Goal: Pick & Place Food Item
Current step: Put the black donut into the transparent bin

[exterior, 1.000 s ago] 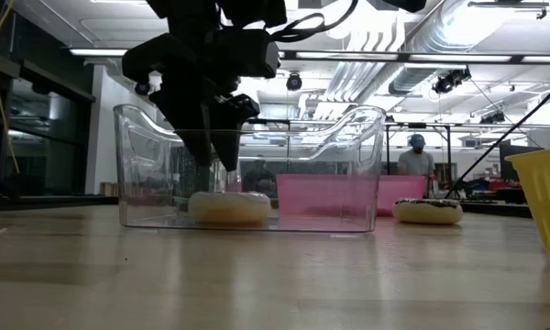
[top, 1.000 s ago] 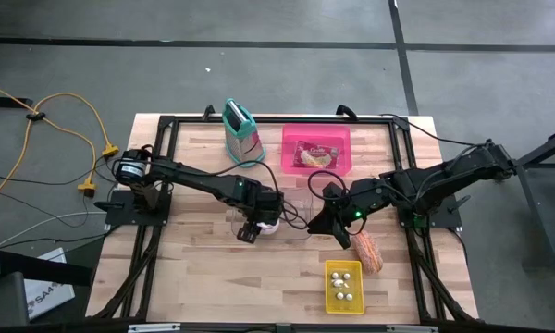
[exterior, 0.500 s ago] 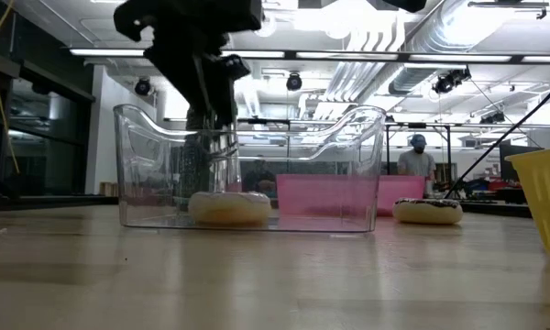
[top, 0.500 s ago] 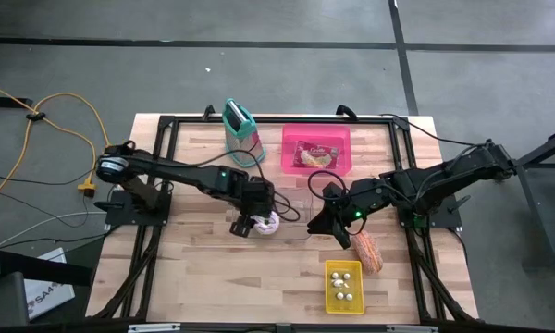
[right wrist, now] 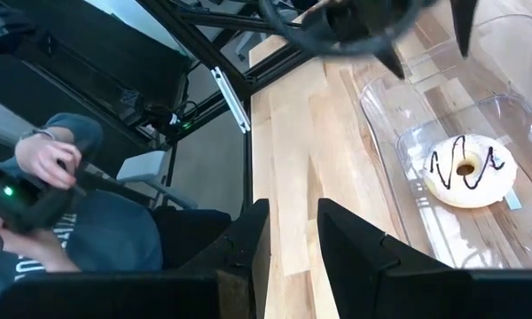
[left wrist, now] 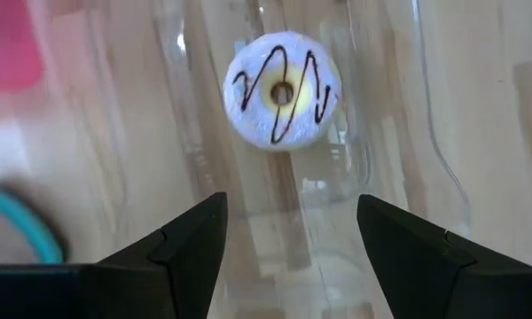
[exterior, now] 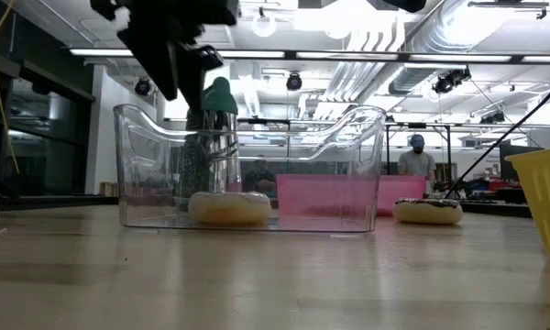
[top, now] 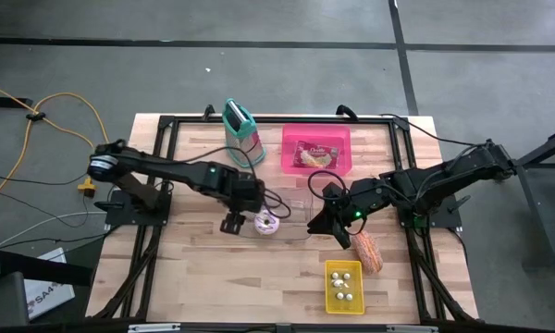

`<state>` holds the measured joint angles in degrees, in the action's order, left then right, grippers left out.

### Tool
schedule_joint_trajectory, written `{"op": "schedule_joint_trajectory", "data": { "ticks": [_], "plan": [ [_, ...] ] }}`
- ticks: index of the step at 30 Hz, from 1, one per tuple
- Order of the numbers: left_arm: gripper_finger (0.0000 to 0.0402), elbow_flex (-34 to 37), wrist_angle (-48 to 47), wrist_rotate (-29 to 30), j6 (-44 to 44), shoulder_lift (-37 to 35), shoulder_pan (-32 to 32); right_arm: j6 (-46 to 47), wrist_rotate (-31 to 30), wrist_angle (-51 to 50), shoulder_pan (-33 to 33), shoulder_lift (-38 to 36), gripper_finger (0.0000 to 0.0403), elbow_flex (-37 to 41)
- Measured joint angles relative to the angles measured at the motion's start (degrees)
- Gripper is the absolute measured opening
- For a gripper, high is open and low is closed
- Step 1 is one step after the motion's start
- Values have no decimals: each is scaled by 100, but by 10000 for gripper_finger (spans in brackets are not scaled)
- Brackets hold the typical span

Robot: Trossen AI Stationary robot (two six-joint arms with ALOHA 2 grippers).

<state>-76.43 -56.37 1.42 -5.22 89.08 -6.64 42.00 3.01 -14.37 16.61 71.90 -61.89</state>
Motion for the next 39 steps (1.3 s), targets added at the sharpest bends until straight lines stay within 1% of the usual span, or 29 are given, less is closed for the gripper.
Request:
{"op": "schedule_joint_trajectory", "data": {
  "ticks": [2, 6, 11, 15, 22, 26, 32, 39],
  "plan": [
    [246, 15, -205, 60, 193, -198, -41, 0, 7, 3, -1, 0, 86, 0],
    [246, 164, -482, 433, 571, -753, -230, 0, 0, 0, 1, 0, 86, 0],
    [246, 817, -481, 804, 1195, -1629, -573, -1, 0, -3, 1, 0, 86, 0],
    [246, 1408, -322, 989, 1652, -2281, -882, -2, 0, 0, 1, 0, 86, 0],
    [246, 2309, 212, 1404, 2051, -3276, -1414, 0, 0, 0, 1, 0, 86, 0],
    [245, 2845, 625, 1521, 2258, -3772, -1638, -2, 0, 2, 1, 0, 86, 0],
    [245, 3733, 1496, 1542, 2291, -4586, -1914, -1, 8, 1, -1, 0, 86, 0],
    [245, 4482, 2016, 1806, 2284, -5565, -2113, 0, 11, 0, -1, 0, 86, 0]
  ]
}}
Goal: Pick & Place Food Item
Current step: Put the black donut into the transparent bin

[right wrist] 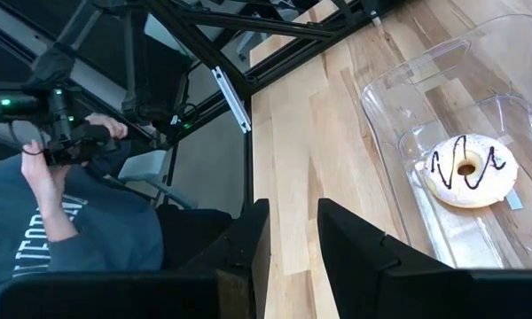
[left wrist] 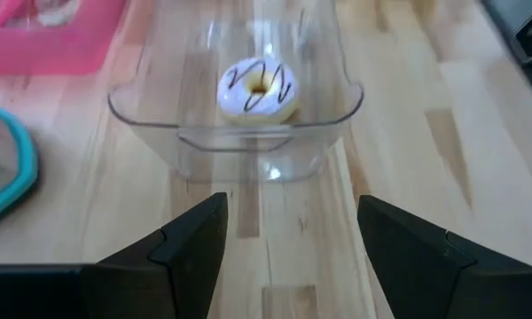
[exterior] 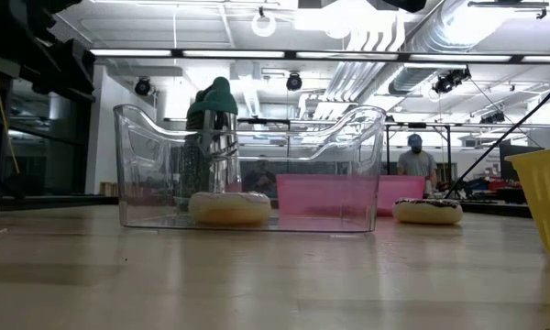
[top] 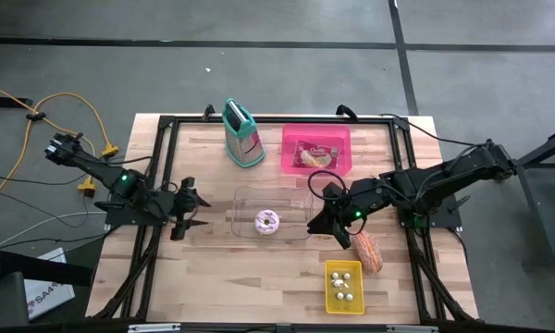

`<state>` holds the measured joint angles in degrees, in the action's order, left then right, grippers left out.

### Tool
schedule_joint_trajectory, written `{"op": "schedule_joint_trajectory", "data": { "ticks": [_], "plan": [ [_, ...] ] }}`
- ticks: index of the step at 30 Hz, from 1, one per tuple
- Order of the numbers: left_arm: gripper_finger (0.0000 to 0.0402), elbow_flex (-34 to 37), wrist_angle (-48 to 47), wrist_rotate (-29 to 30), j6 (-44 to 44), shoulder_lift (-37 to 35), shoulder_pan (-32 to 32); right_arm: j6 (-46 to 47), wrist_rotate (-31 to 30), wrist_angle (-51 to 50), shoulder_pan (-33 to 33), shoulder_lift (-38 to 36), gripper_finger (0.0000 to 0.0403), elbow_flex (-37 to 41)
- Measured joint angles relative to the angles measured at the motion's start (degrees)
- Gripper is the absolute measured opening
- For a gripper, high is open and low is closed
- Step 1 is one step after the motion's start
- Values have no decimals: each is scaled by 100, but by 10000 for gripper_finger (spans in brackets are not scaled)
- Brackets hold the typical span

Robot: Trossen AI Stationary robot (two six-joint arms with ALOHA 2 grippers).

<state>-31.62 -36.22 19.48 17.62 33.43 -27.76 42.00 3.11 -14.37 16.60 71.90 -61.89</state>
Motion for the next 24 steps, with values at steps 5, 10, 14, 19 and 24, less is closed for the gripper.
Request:
{"op": "schedule_joint_trajectory", "data": {
  "ticks": [5, 10, 14, 19, 24],
  "plan": [
    [245, 680, 620, 18, -21, -742, -108, -2, 2, 1, 0, 0, 86, 0],
    [245, 1254, 986, 15, -20, -1561, -136, -1, 2, 0, 0, 0, 86, 0],
    [245, 1572, 1278, 14, -112, -2122, -136, -1, 2, 0, 0, 0, 86, 0],
    [245, 1985, 1859, -106, -172, -2546, -136, -1, 2, 0, 1, 0, 86, 0],
    [245, 2302, 2367, -212, -201, -2828, -136, -2, 2, 2, 0, 0, 86, 0]
  ]
}}
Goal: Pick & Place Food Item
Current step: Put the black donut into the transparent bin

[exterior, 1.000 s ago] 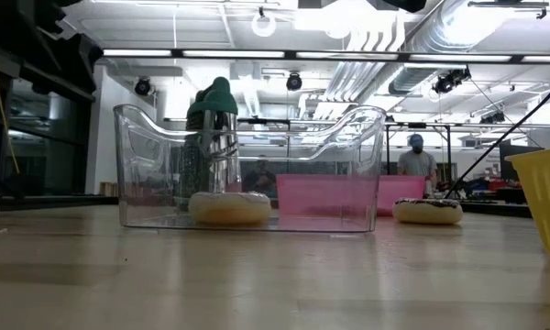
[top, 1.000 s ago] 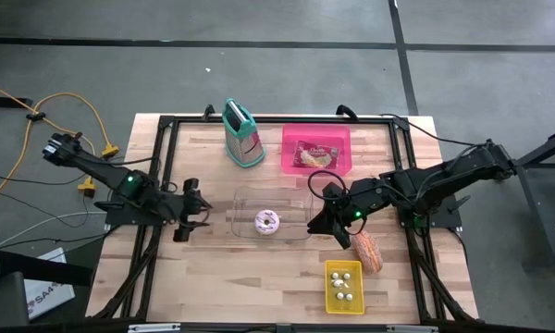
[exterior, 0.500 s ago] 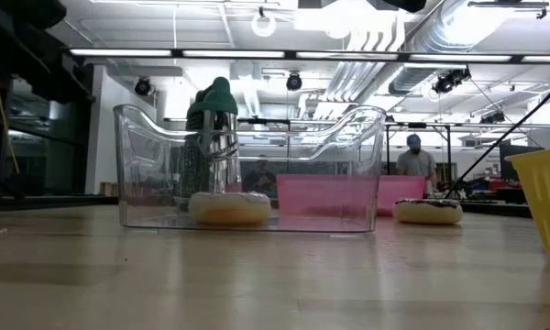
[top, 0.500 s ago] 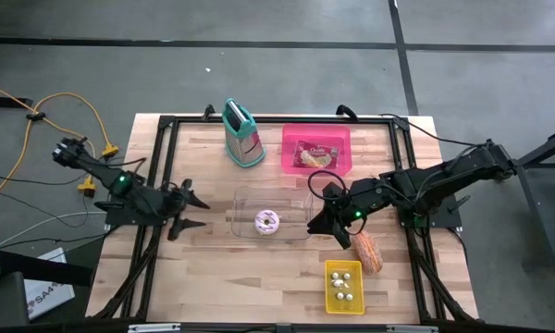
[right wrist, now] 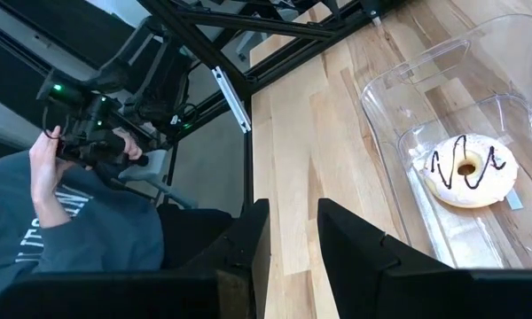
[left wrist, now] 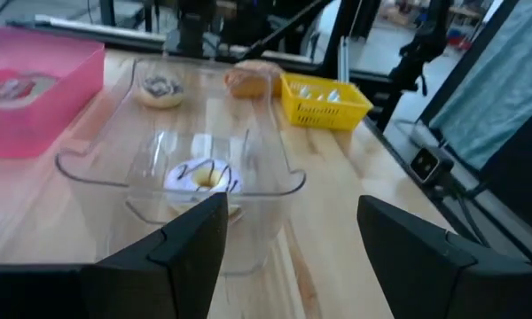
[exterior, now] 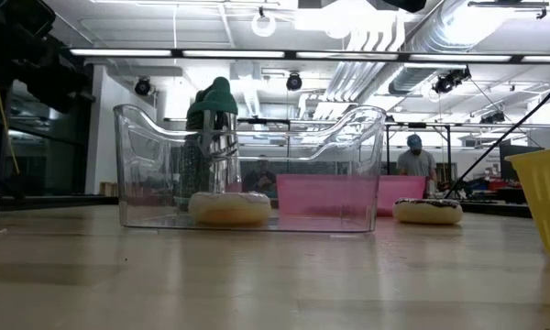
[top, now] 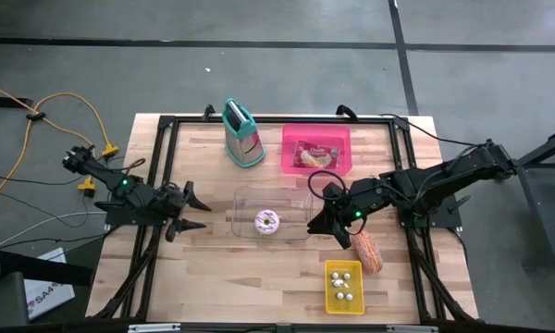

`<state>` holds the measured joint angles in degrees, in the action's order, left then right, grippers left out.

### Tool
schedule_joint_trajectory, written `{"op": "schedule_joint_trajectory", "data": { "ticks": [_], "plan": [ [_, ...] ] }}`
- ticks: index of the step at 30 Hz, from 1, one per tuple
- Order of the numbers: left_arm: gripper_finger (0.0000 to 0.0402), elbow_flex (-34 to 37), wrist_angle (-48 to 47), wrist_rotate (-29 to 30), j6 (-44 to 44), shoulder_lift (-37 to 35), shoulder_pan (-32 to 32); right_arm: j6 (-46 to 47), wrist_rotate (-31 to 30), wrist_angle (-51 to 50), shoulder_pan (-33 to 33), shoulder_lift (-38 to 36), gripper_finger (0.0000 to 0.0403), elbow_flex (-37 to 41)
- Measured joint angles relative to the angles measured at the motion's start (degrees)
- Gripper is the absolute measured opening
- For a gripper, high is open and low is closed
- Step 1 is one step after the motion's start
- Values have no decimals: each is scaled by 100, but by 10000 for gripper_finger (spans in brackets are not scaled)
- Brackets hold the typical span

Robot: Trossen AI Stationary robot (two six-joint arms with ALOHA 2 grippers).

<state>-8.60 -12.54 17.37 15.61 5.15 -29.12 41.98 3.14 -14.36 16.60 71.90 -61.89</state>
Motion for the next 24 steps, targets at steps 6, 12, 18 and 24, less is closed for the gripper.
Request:
{"op": "schedule_joint_trajectory", "data": {
  "ticks": [6, 12, 18, 24],
  "plan": [
    [245, 407, 724, -96, -184, -370, 0, 1, -1, 1, 0, 0, 86, 0],
    [245, 709, 1380, -229, -191, -492, 2, 0, -9, -3, 0, 0, 86, 0],
    [246, 737, 1386, -234, -209, -490, 2, 1, -12, -2, 0, 0, 86, 0],
    [246, 741, 1373, -254, -69, -393, 61, 0, -13, -2, 0, 0, 86, 0]
  ]
}}
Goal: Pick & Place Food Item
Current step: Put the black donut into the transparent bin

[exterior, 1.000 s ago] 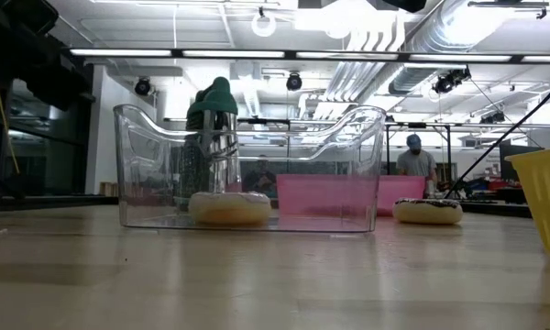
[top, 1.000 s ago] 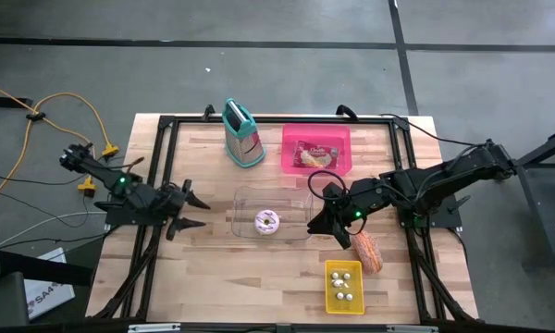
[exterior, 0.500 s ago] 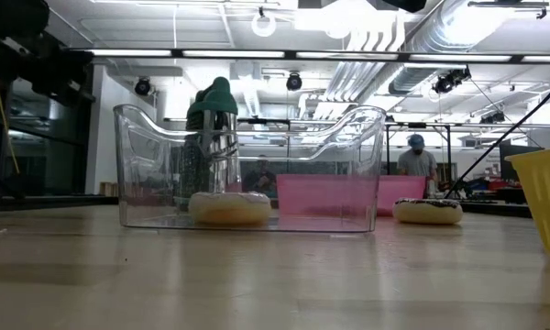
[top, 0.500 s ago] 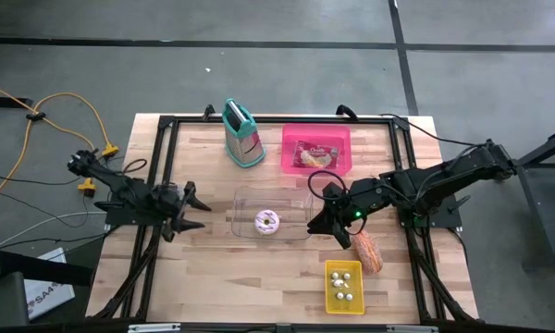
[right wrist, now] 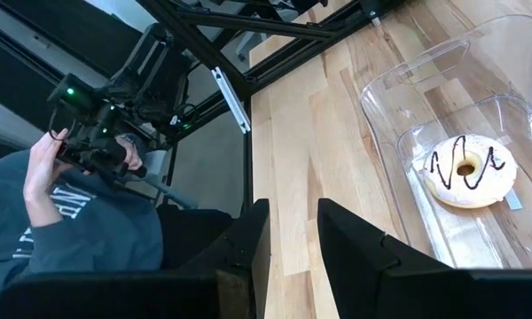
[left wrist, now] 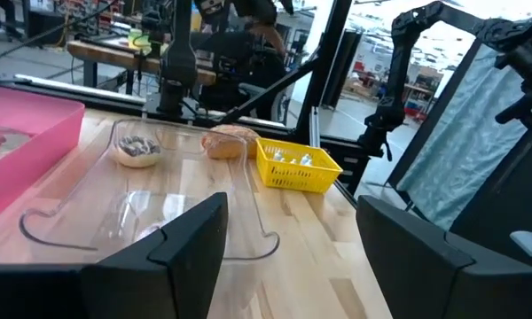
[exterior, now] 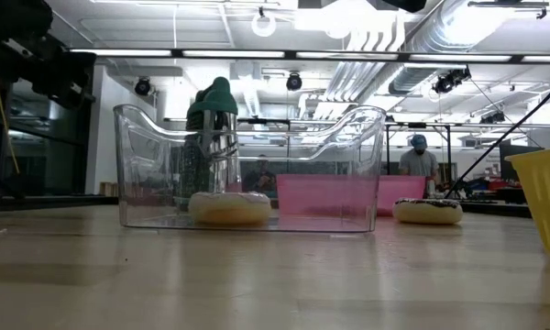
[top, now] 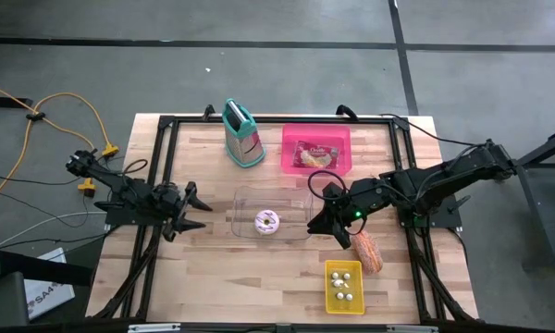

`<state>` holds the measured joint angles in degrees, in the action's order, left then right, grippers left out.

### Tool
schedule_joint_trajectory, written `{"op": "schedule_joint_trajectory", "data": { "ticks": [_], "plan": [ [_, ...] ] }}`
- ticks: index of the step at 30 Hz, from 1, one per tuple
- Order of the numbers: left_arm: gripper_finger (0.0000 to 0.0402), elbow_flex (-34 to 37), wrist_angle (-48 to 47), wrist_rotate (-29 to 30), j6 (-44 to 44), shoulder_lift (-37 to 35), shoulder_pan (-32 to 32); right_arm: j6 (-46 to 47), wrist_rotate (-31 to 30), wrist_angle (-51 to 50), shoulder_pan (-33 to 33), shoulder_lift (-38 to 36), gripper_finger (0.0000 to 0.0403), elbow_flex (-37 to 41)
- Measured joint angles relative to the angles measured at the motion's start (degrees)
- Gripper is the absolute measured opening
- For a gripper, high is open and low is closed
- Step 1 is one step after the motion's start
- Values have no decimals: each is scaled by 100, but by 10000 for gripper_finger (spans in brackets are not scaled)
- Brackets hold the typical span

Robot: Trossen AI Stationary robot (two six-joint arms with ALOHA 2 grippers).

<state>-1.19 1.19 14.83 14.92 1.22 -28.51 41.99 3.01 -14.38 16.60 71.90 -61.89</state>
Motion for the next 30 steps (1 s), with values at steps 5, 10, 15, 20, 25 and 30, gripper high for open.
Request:
{"op": "schedule_joint_trajectory", "data": {
  "ticks": [5, 10, 15, 20, 25, 30],
  "plan": [
    [246, 4, -35, -266, -170, 131, -15, 0, -1, 1, 1, 0, 86, 0],
    [246, 9, -72, -522, -508, 87, -5, 0, -2, 2, 0, 0, 86, 0],
    [246, 11, -70, -464, -510, 87, 302, 0, 0, 0, 0, 0, 86, 0],
    [246, 11, -83, -566, -567, 85, 899, -1, -1, 0, 1, 0, 86, 0],
    [246, 13, -249, -1407, -846, 85, 1526, 0, 0, 0, 0, 0, 86, 0],
    [246, 15, -240, -1581, -653, 96, 2066, 1, 0, 2, 0, 0, 86, 0]
  ]
}}
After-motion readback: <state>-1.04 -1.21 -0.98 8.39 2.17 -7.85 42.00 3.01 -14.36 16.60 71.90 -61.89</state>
